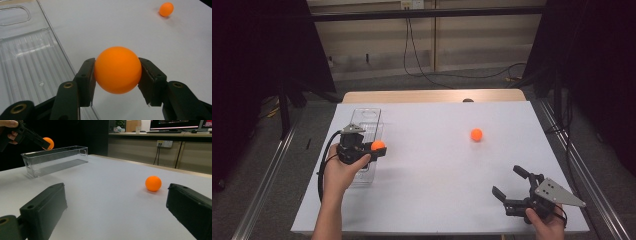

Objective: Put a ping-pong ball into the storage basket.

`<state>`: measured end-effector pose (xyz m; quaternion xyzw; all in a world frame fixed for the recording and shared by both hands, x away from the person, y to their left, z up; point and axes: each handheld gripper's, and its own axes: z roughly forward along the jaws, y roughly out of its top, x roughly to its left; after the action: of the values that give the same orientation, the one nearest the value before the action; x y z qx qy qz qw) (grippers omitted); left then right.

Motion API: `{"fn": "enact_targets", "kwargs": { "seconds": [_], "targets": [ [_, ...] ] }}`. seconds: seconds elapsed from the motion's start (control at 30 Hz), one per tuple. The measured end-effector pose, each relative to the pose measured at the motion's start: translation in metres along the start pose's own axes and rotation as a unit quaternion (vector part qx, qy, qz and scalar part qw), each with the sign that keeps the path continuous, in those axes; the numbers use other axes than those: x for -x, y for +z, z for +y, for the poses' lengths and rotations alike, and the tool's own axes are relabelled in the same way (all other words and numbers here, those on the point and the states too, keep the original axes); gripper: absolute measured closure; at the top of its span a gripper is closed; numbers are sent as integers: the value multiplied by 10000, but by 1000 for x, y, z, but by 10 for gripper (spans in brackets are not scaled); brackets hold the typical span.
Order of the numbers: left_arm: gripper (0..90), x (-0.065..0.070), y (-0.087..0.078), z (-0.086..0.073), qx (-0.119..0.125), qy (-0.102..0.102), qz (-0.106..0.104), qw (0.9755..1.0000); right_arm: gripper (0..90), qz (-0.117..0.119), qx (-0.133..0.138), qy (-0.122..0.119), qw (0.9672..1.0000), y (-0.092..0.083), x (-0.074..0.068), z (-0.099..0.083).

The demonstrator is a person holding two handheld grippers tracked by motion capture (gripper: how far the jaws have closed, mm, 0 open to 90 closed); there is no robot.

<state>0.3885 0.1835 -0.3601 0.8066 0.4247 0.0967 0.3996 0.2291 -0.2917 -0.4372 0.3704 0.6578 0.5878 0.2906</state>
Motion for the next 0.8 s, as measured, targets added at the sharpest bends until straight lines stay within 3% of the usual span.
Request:
{"fn": "enact_targets", "kwargs": {
  "seconds": [0.8],
  "targets": [
    [508, -11, -4, -4, 48, -75, 270, 9996, 22, 5, 11, -18, 10000, -1, 0, 0]
  ]
}}
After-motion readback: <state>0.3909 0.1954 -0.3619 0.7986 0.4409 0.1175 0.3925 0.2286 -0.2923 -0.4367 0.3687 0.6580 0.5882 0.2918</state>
